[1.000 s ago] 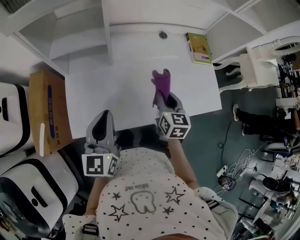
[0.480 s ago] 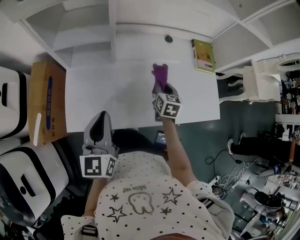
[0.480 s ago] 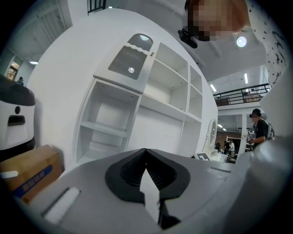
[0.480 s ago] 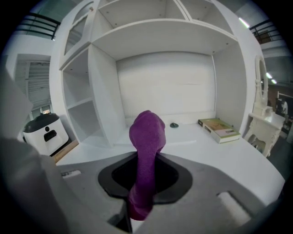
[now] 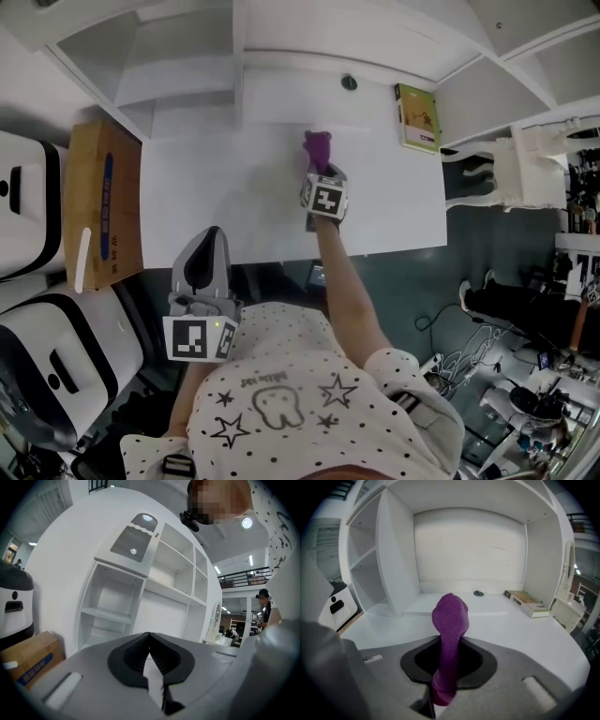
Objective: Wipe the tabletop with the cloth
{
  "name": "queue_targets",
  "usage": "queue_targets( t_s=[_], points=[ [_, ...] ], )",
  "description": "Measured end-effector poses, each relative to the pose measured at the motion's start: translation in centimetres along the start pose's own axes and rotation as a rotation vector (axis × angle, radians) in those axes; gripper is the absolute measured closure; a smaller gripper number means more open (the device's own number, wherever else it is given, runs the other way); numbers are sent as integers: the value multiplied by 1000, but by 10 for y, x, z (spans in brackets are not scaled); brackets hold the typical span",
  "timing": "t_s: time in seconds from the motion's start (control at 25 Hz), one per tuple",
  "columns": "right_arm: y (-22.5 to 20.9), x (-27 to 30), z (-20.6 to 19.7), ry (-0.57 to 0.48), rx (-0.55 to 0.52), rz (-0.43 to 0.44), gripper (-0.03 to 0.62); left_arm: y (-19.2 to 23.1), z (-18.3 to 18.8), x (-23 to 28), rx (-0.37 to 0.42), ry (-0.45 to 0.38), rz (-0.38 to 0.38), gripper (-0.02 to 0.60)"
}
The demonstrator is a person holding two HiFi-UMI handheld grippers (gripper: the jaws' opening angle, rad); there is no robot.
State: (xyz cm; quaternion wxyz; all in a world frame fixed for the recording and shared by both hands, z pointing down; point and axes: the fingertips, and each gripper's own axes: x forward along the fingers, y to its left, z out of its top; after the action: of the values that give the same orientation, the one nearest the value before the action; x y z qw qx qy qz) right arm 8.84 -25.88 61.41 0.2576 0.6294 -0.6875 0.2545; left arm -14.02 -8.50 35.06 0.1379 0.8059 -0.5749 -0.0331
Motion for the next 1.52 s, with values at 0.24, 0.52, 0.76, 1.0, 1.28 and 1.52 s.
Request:
queue_targets(
  t_s=[0.24, 0.52, 0.76, 1.0, 1.28, 1.52],
  points=[
    [7, 15, -15, 42, 3, -34, 522, 12, 1, 9, -3, 21, -30, 588],
    [16, 20, -26, 68, -64, -56, 522, 28, -3, 17, -15, 66, -33, 586],
    [24, 25, -26, 74, -98, -59, 522, 43, 0, 11, -24, 68, -18, 588],
    [41, 24, -27, 81, -111, -63, 526, 57, 2, 2, -27, 65, -15, 588],
    [68, 25, -28, 85, -119, -49, 526, 70, 4, -5, -22, 59, -25, 588],
    [89, 24, -30, 99, -139, -34, 526, 77, 5, -9, -18, 56, -42, 586]
  ],
)
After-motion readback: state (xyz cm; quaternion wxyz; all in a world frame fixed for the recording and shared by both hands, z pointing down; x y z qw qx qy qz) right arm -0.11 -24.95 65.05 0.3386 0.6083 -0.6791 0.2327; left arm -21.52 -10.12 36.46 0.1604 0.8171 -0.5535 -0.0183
